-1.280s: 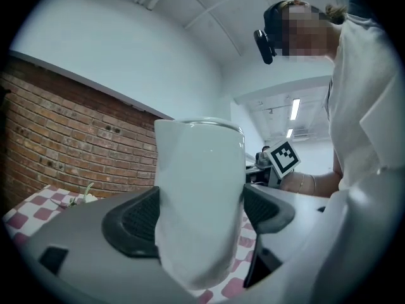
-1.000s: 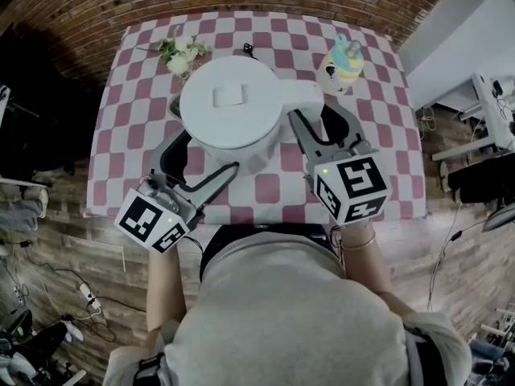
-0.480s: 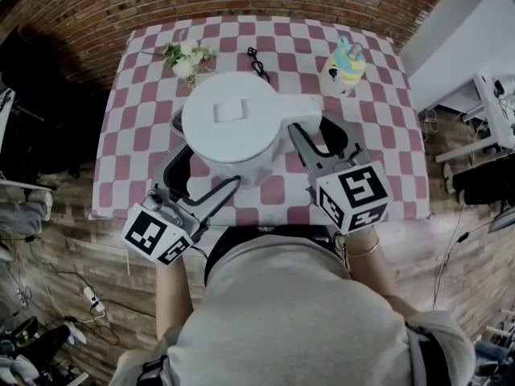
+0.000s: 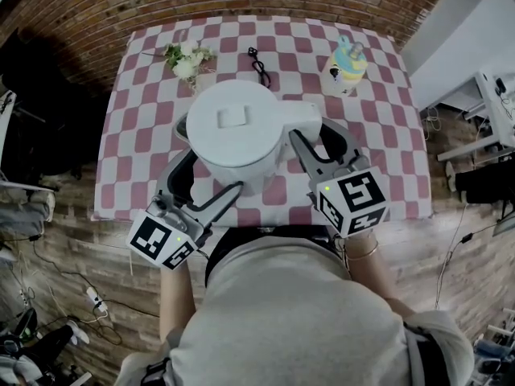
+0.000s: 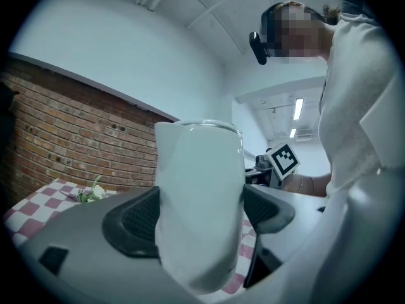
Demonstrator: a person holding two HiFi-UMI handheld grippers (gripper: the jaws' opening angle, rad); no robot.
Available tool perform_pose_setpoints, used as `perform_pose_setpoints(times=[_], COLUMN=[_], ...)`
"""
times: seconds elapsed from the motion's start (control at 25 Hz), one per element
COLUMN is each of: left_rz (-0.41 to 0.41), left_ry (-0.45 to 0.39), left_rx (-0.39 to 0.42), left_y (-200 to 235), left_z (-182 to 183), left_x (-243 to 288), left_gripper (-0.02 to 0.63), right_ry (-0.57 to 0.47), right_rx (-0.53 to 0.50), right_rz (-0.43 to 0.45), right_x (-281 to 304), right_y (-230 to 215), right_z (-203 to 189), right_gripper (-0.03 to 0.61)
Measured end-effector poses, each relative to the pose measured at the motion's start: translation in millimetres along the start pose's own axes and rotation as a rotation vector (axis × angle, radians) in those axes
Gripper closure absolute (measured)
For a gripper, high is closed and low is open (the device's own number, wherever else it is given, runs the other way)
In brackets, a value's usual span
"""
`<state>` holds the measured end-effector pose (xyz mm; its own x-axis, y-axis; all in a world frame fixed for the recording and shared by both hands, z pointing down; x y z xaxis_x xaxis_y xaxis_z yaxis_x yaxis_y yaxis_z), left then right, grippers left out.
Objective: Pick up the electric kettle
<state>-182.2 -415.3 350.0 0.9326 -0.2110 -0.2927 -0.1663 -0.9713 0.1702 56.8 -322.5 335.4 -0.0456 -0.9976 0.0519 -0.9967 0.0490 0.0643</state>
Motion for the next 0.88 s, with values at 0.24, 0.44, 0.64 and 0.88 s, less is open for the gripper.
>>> perform_pose_setpoints(times=[0.24, 0.44, 0.64, 0.88], left_rz=[0.010, 0.005, -0.001, 0.008], left_ry=[-0.002, -0.007, -0.003, -0.004], left_rx=[-0.005, 0.002, 0.011, 0.000], left_y=[-0.7, 1.6, 3.5, 6.2], left_z=[-5.2, -4.0, -3.5, -6.8], left_x=[2.5, 6.1, 9.2, 7.7], left_gripper=[0.199, 0.199, 0.199, 0.199], right_ry=[0.003, -0.004, -0.001, 0.011], right_rx=[-0.019, -0.020, 0.001, 0.012], right_rz=[0.003, -0.002, -0.006, -0.007], right_x=[1.9, 3.9, 5.0, 8.1], right_y=[-4.0, -6.4, -8.7, -8.1], right_z=[-0.3, 0.9, -3.1, -7.9], right_gripper=[0.419, 0.419, 0.419, 0.420])
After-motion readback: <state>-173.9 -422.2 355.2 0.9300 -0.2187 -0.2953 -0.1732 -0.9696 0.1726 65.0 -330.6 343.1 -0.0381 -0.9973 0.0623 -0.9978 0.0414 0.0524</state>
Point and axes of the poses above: the fingertips, and each gripper's own axes: x forward along the fingers, y to its left, z out of its top, the point moved 9 cm from there along -x, backward along the fingers, and after that the axes turned 14 degrees about -y, right-handed, at the moved point
